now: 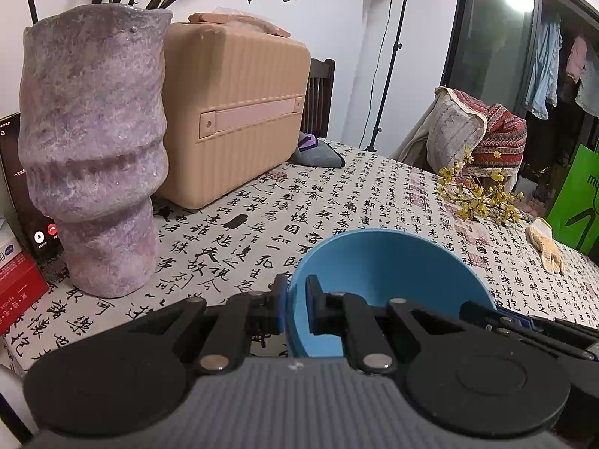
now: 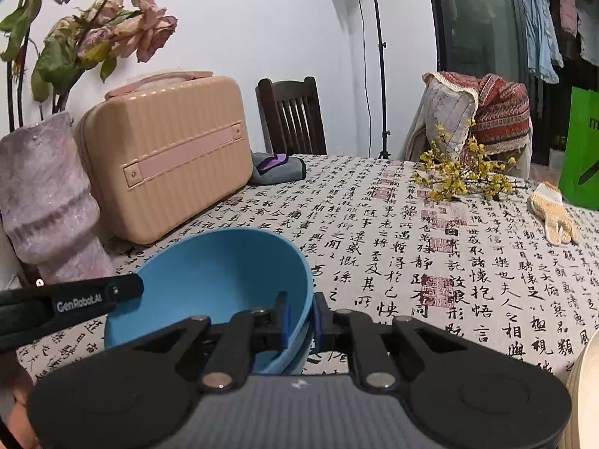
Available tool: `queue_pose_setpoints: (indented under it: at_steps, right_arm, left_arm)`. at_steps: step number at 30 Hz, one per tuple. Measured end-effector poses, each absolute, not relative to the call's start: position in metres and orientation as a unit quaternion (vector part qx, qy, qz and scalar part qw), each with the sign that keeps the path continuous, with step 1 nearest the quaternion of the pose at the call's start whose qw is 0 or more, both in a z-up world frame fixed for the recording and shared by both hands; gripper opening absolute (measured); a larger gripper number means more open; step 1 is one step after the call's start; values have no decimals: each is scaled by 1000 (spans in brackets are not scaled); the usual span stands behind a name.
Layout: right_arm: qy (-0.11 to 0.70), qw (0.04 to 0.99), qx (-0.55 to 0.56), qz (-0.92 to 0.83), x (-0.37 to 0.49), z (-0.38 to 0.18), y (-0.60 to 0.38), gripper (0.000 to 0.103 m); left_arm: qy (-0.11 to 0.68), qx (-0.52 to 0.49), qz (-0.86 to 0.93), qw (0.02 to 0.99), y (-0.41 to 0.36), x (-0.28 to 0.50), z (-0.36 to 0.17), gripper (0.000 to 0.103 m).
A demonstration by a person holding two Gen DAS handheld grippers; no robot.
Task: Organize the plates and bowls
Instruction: 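Lower the held blue bowl onto the cloth beside the lilac vase, then open both grippers to release the blue bowl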
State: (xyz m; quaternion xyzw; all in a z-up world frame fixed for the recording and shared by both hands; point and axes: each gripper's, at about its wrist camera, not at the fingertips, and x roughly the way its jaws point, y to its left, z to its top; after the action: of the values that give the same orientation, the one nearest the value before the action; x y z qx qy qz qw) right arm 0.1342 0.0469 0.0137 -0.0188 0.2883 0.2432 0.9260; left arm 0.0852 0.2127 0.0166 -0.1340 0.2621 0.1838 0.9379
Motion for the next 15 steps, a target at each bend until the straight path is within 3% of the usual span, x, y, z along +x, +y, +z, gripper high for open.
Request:
queue_pose_setpoints:
  at_steps: [15]
  right_arm:
    - [293,926,-15,236,135,14,48,11]
  left_arm:
    - [261,-130,189,938,211,86,18,11]
